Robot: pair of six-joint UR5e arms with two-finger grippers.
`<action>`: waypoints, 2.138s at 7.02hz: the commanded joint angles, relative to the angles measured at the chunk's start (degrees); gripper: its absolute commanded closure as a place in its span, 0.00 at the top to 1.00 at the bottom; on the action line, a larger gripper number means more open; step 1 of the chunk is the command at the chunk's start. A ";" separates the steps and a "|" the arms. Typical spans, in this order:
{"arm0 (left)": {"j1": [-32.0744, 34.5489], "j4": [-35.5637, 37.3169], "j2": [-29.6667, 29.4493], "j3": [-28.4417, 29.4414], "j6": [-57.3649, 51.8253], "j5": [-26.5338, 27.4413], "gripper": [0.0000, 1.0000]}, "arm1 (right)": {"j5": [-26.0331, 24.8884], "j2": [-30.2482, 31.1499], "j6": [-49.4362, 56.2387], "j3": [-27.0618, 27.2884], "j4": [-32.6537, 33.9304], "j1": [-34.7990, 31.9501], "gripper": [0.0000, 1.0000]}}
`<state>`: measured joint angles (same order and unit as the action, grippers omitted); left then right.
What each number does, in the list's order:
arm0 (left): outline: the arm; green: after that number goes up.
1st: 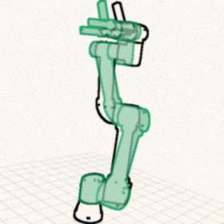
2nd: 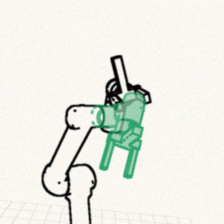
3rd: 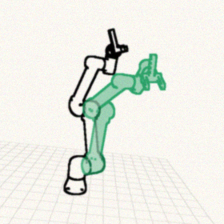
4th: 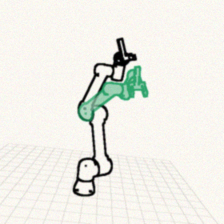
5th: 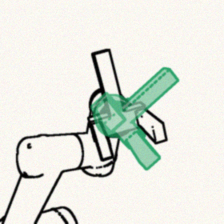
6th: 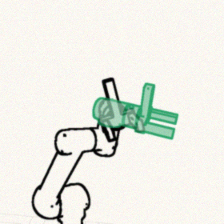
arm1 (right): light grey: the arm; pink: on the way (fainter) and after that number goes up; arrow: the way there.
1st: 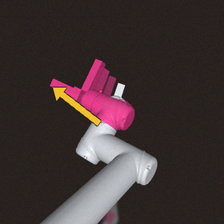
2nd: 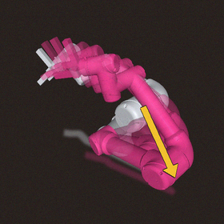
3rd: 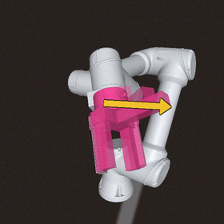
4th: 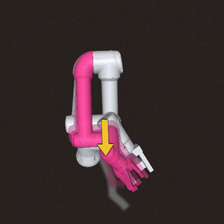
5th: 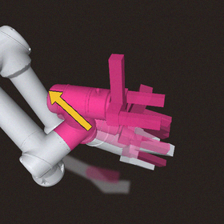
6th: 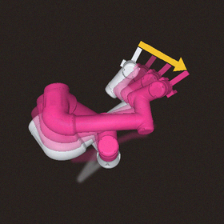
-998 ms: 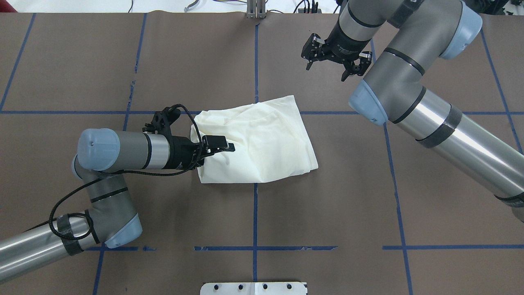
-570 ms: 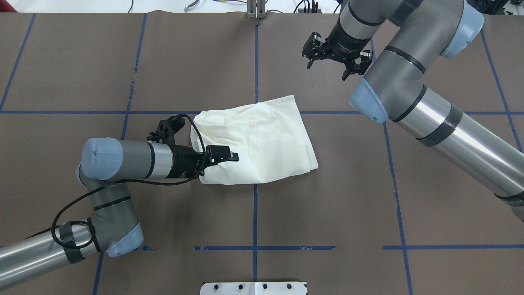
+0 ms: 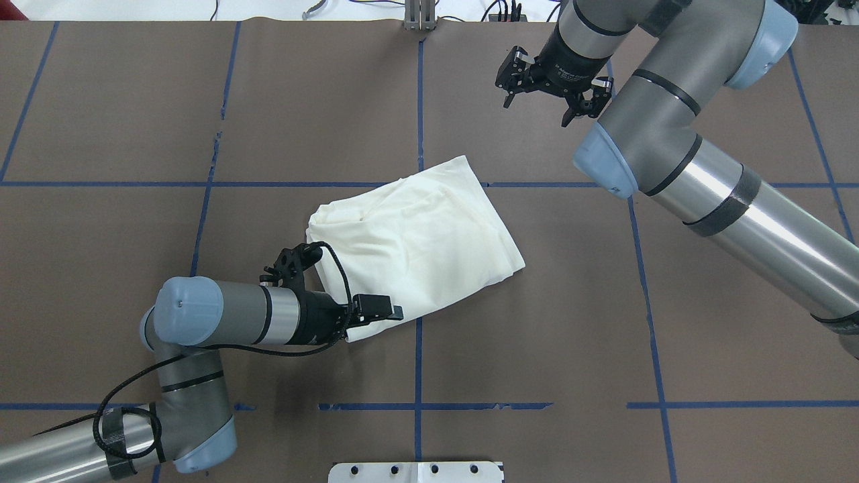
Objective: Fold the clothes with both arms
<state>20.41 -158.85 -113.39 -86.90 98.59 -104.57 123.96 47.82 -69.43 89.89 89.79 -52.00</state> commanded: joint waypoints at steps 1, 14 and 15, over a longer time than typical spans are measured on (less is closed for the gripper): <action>-1.33 5.09 1.67 -5.86 -0.24 -0.02 1.00 | -0.03 -0.18 0.00 0.29 0.03 -0.03 1.00; 66.03 69.29 20.03 -24.14 -113.14 -15.75 1.00 | 9.63 40.30 71.35 14.26 7.32 -32.50 1.00; 69.29 69.12 20.57 -19.58 -119.01 -17.93 1.00 | 9.81 44.95 77.11 13.83 9.24 -35.59 1.00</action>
<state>84.59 -90.23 -93.71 -111.29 -10.15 -120.39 132.62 87.18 -1.56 104.13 97.22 -82.88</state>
